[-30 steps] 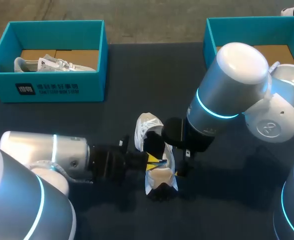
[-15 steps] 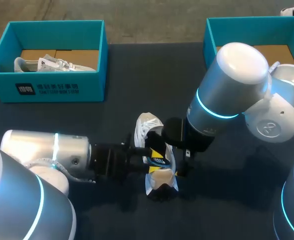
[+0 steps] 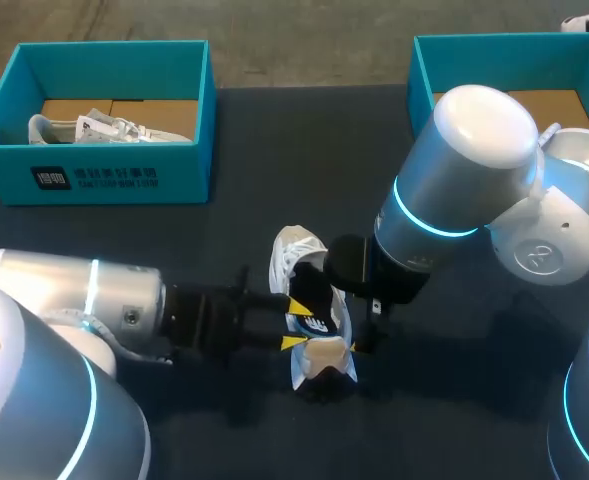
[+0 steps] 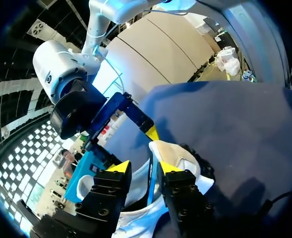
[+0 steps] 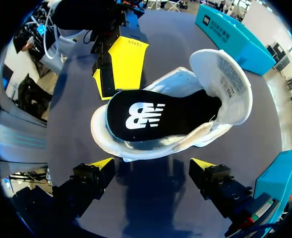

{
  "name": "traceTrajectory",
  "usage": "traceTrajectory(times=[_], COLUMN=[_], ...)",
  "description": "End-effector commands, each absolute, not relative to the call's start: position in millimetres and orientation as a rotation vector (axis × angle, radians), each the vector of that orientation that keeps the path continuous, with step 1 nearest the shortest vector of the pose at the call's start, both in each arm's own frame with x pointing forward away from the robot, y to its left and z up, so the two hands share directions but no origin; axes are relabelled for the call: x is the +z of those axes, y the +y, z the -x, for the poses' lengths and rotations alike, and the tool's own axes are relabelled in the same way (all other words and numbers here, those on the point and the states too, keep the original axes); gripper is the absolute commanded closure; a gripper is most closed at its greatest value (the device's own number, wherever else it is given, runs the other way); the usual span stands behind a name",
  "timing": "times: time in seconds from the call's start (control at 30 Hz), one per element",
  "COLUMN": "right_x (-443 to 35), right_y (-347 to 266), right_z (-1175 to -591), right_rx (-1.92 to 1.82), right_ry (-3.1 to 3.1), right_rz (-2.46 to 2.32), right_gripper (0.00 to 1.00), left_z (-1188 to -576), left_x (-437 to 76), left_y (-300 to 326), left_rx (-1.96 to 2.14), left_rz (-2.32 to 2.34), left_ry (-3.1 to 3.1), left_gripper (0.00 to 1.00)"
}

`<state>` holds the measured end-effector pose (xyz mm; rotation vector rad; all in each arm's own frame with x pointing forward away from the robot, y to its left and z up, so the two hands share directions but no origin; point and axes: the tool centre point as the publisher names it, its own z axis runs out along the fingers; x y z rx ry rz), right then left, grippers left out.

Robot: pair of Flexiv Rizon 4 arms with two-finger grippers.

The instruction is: Take the shoe out of the shoebox, open the shoe tongue, remove and reinsert the insole, then place the shoe into the shoebox

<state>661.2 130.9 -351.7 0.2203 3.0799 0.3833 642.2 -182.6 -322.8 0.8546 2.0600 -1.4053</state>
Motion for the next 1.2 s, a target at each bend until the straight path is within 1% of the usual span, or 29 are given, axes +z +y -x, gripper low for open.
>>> traceTrajectory(times=[0.03,0.27,0.5,0.63,0.67,0.77,0.8,0.83,0.9,1.0,1.03,1.07,1.13,1.17,1.2], right_x=[-353,-353,-353,-349,-346,-341,-339,-337,-332,-329,-328,-326,-322,-322,-322], right_y=[132,132,132,119,111,95,89,83,70,51,45,39,29,29,29], right_z=[-660,-660,-660,-661,-661,-660,-660,-659,-658,-656,-656,-656,-656,-656,-656], right_rx=[0.381,0.381,0.381,0.379,0.380,0.369,0.353,0.340,0.316,0.301,0.293,0.312,0.299,0.299,0.299], right_ry=[3.078,3.078,3.078,3.077,3.077,3.087,3.098,3.105,3.104,3.121,3.125,3.120,3.117,3.117,3.117], right_rz=[-0.223,-0.223,-0.223,-0.222,-0.225,-0.223,-0.212,-0.202,-0.209,-0.195,-0.190,-0.186,-0.176,-0.176,-0.176], right_gripper=[0.00,0.00,0.00,0.00,0.00,0.00,0.00,0.00,0.00,0.00,0.00,0.00,0.00,0.00,0.00], left_z=[-643,-641,-643,-642,-642,-642,-642,-641,-640,-637,-637,-637,-635,-635,-634], left_x=[-317,-311,-300,-298,-296,-291,-290,-290,-287,-284,-283,-282,-278,-276,-274], left_y=[-176,-167,-157,-152,-150,-146,-145,-144,-143,-142,-141,-141,-139,-139,-138], left_rx=[-1.401,-1.381,-1.374,-1.333,-1.312,-1.264,-1.243,-1.226,-1.184,-1.128,-1.106,-1.082,-1.028,-0.998,-0.955], left_rz=[-0.886,-0.963,-1.045,-1.135,-1.166,-1.234,-1.262,-1.283,-1.340,-1.421,-1.448,-1.473,-1.539,-1.575,-1.637], left_ry=[2.091,2.144,2.198,2.267,2.284,2.327,2.340,2.354,2.383,2.430,2.445,2.457,2.489,2.502,2.514], left_gripper=[0.64,0.62,0.65,0.67,0.65,0.68,0.69,0.74,0.78,0.78,0.80,0.83,0.93,1.00,1.00])
